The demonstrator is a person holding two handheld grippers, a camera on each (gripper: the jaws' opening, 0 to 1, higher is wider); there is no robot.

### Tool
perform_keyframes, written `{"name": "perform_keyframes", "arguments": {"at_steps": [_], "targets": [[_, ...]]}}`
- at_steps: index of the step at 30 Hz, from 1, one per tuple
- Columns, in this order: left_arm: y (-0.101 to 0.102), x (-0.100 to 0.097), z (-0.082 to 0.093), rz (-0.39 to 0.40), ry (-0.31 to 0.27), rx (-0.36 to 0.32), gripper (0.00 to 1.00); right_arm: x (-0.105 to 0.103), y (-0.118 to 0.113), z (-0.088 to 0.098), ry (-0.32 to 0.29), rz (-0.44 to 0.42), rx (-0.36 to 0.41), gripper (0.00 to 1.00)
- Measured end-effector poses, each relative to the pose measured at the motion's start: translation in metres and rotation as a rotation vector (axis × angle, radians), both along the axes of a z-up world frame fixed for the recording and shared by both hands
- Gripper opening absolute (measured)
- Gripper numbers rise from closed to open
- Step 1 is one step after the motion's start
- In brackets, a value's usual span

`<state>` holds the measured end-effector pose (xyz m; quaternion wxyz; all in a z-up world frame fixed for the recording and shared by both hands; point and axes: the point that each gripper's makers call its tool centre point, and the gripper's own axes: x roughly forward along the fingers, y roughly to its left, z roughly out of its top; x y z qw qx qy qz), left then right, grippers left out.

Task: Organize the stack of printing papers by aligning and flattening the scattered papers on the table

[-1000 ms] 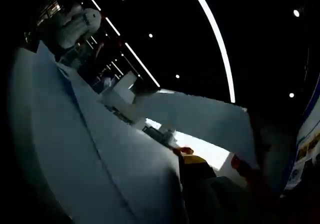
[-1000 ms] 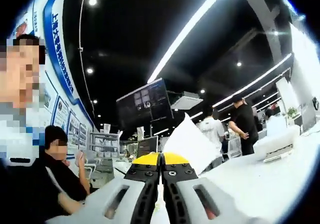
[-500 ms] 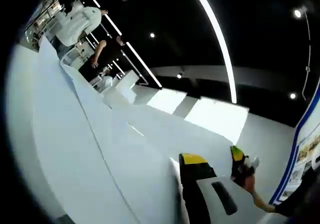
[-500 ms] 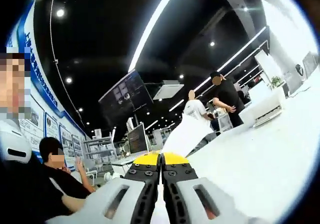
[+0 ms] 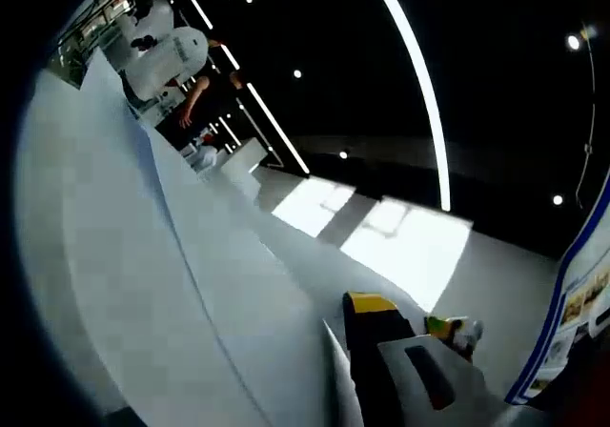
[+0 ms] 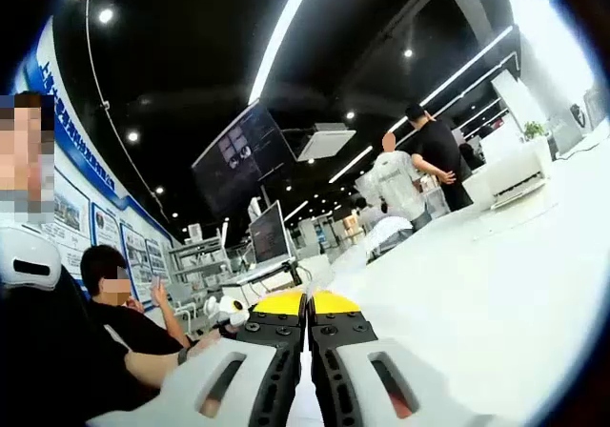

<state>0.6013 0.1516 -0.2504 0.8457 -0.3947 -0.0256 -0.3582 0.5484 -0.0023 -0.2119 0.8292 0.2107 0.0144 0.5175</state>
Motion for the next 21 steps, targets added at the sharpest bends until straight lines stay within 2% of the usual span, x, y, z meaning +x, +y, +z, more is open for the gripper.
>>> {"name": "perform_keyframes", "arguments": {"at_steps": [2,10,13,21], "targets": [[0.000,-0.001,0.000,-0.001,0.000,-0.001,0.18,-0.004,0.001,-0.010,0.039,0.019,-0.008,0.00],[-0.001,-0.001,0.000,-0.001,0.004,0.001,0.18,-0.013,0.007,-0.029,0.094,0.082,-0.037,0.00],[0.000,0.000,0.000,-0.001,0.005,-0.002,0.18,-0.012,0.009,-0.040,0.132,0.104,-0.055,0.00],[0.000,0.000,0.000,-0.001,0.005,-0.001,0.19,-0.008,0.017,-0.059,0.168,0.124,-0.095,0.00]]}}
